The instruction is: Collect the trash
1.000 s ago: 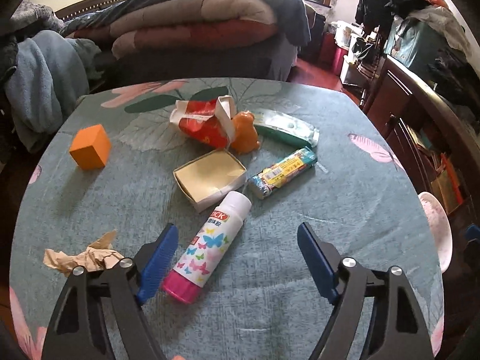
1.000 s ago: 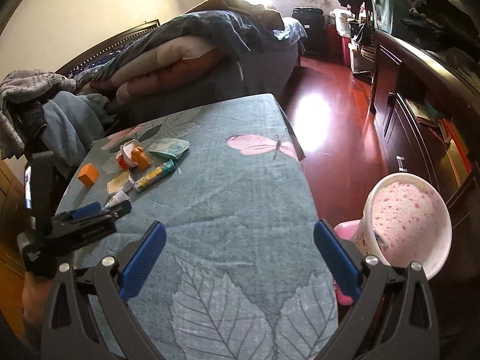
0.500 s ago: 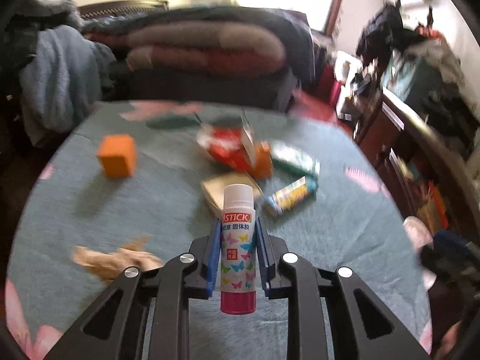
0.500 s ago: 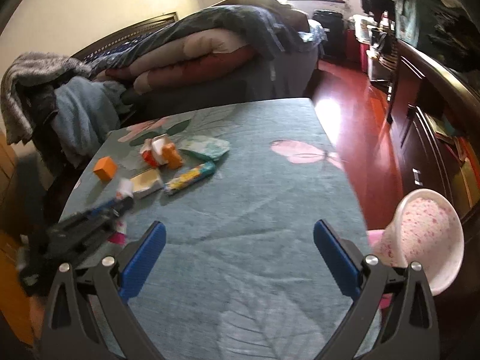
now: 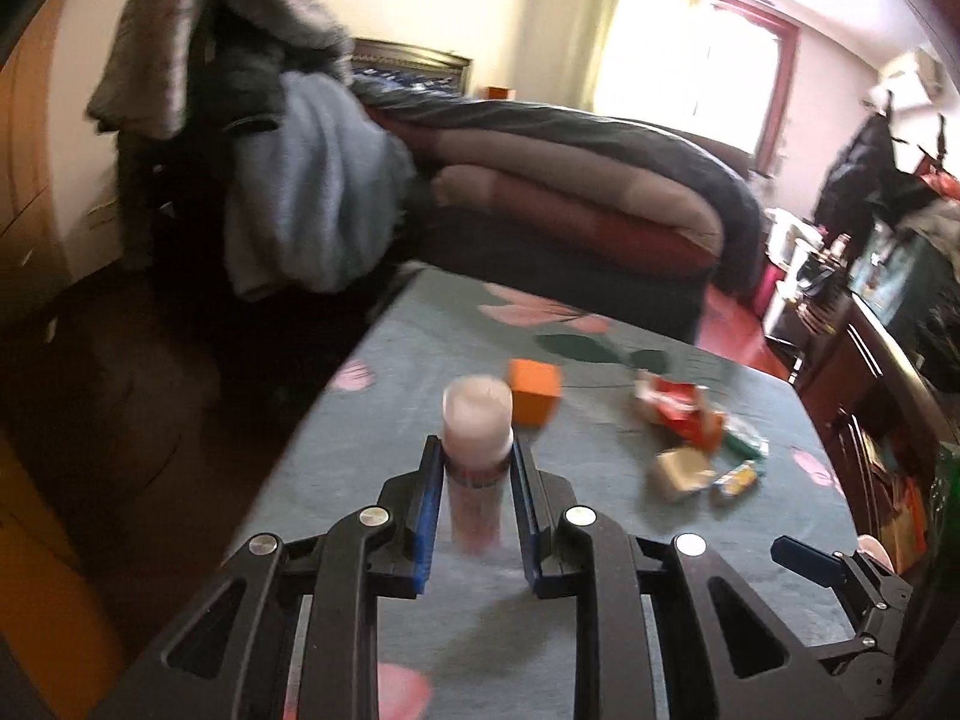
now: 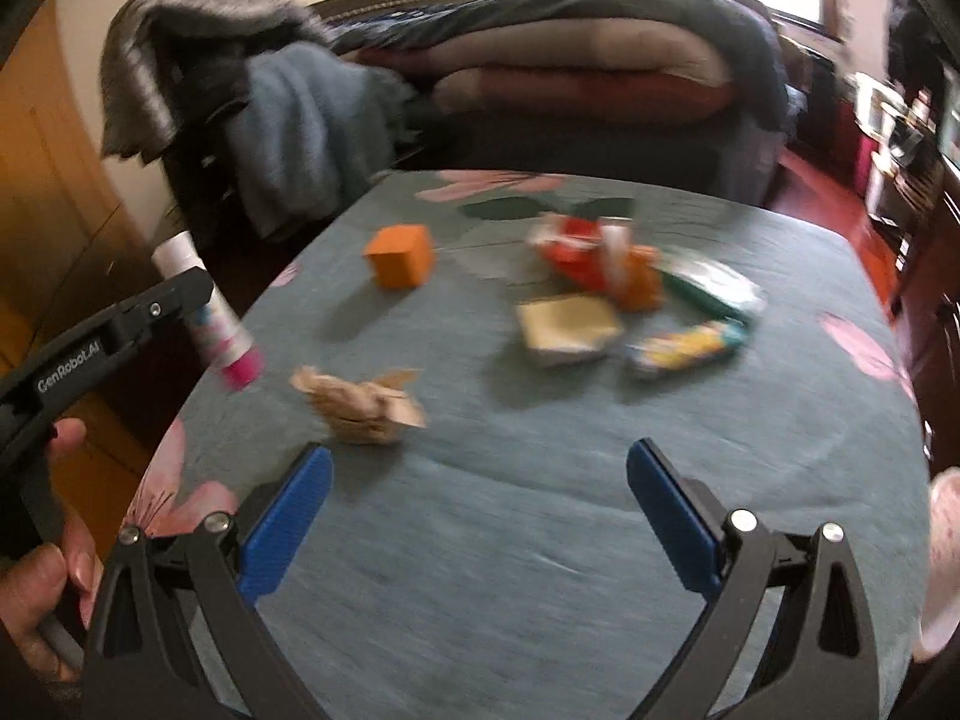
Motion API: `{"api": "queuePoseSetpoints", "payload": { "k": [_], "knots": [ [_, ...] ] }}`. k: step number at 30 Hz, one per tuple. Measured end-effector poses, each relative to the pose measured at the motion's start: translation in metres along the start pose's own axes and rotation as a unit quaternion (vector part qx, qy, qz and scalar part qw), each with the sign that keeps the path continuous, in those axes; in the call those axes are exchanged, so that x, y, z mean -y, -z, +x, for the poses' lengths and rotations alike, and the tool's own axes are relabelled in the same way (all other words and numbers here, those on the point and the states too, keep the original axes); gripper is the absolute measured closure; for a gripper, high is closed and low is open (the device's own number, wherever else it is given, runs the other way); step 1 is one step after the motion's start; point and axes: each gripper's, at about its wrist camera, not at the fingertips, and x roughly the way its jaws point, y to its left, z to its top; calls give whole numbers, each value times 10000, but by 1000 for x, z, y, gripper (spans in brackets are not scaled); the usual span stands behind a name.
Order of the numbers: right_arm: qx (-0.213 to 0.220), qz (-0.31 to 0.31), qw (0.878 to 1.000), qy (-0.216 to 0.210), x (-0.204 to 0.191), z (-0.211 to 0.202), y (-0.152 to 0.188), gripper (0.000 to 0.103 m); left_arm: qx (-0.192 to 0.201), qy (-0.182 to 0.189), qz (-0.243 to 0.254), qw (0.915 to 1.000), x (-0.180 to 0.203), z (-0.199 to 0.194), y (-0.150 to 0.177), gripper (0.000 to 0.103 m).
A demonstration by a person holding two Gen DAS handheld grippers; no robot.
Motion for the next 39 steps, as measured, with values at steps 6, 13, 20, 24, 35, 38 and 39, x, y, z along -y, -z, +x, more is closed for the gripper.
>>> {"api": "queuePoseSetpoints", "payload": {
  "k": [6, 13, 20, 24, 35, 38, 39],
  "knots": [
    [-186, -283, 9994, -27, -36, 36, -15, 4, 42, -251, -232, 9994, -34, -3, 2, 80],
    [-478, -454, 9978, 59, -54, 68, -17, 26, 101, -278, -338, 9990, -51, -3, 0, 80],
    [-518, -577, 9970, 74, -51, 69, -10, 76, 38, -207, -440, 9988, -57, 4, 4, 80],
    [-413, -620, 9972, 48, -45, 52, -6, 77, -16, -132, -620, 9980, -71, 2, 11, 79],
    [-273, -412, 9985, -256, -35, 21, 1, 77, -628, -494, -265, 9965, -75, 55, 15, 39],
    [-198, -340, 9989, -270, -27, 11, 1, 77, -783, -560, -191, 9952, -67, 67, 21, 67],
    [-180, -306, 9990, -277, -24, 7, 2, 77, -833, -591, -172, 9946, -65, 70, 22, 70]
  ]
}}
